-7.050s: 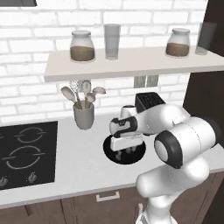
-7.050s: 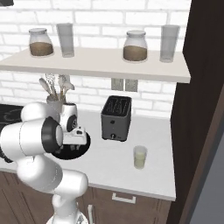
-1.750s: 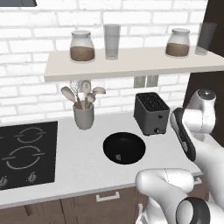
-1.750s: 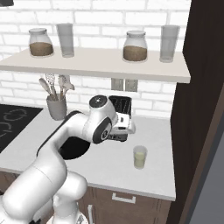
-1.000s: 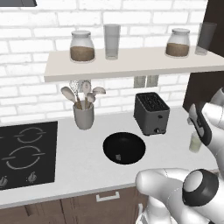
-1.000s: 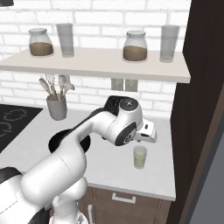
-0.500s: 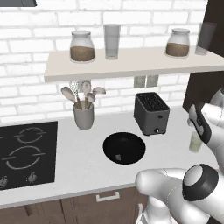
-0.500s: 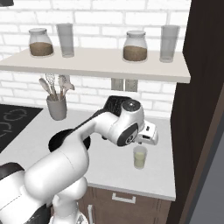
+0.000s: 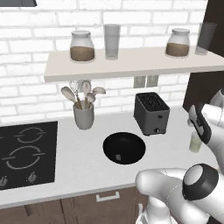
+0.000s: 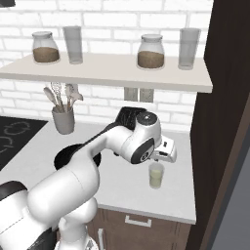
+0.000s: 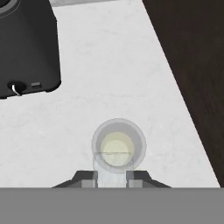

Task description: Grab a lemon wedge from the fridge and one ice cube from the ice bowl, and put them in the glass of lemonade.

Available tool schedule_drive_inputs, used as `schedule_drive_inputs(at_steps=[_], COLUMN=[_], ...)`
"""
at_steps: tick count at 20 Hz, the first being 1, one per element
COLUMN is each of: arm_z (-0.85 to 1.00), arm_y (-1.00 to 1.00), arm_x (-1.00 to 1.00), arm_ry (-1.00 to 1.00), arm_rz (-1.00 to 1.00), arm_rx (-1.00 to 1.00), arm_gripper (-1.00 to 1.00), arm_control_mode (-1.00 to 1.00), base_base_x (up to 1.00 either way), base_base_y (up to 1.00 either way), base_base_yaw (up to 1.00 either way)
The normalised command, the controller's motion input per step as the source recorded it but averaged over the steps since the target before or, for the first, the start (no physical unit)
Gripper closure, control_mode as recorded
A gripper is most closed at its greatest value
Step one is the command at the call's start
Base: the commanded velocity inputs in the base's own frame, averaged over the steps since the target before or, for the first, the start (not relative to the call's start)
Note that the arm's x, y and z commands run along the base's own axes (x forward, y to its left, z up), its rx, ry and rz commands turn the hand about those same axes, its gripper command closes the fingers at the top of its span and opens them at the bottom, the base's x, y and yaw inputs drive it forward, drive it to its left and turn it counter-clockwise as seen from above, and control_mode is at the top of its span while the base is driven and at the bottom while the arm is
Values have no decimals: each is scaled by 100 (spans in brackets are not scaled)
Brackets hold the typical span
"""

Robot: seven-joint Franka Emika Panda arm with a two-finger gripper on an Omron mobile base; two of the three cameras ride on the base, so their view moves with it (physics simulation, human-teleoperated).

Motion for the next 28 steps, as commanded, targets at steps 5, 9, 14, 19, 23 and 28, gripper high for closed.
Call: schedule_drive_inputs(at_steps=[5,9,14,19,23,28], arm_z=[0,0,-12,-1,-1,-4], arm_y=[-3,-5,-17,0,0,0], arm_x=[22,24,-2,-14,0,4], arm_ry=[0,0,0,0,0,0], arm_rz=[0,0,-1,0,0,0], arm_rx=[0,0,0,0,0,0], arm_gripper=[100,100,100,100,100,100], arm_control_mode=[-100,-100,-100,-100,-100,-100], base_base_x=[0,0,0,0,0,0], base_base_y=[0,0,0,0,0,0], base_base_yaw=[0,0,0,0,0,0])
